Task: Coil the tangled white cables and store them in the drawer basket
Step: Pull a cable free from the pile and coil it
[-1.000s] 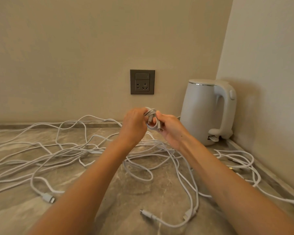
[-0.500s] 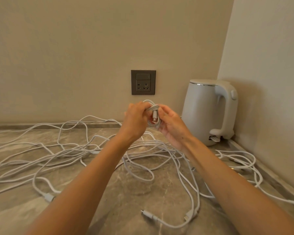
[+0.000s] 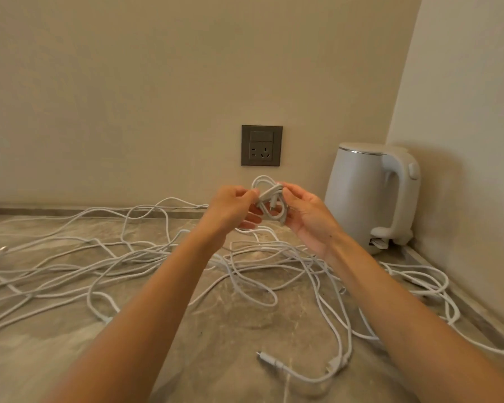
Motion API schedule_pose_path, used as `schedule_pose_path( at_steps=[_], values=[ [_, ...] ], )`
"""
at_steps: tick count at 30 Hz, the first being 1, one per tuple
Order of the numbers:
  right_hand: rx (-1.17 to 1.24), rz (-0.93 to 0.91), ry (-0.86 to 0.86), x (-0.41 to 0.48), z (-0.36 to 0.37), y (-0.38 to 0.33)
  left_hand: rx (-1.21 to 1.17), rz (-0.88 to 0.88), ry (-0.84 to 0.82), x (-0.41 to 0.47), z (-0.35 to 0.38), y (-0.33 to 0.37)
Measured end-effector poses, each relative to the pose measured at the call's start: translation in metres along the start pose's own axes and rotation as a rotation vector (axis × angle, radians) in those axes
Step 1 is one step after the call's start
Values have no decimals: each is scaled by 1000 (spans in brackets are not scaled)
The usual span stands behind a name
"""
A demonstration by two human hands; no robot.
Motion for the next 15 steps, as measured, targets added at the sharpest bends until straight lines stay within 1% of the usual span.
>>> schedule_pose_path(
  at_steps=[2, 4, 9, 12, 15],
  values=[
    [-46, 15, -45, -3, 13, -2, -50, -11, 19, -10, -16, 1],
    [-100, 47, -119, -7, 35, -1, -61, 8, 92, -23, -40, 3],
    [-261, 139, -283, -19, 97, -1, 33, 82, 259, -69, -97, 3],
    [-340, 216, -418, -35, 147, 9, 63, 56, 337, -108, -138, -7],
    [-350, 275, -480, -51, 195, 24, 69, 3, 382, -146, -175, -17]
  ],
)
Point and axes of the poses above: each hand's wrist, its own x-axis towards the middle knuckle, its own z-axis out of the palm, y = z × x, the point moved 5 cm from there along x, towards the middle knuckle, and after that the axes turned 2 degrees about -y, right-handed, at the moved point
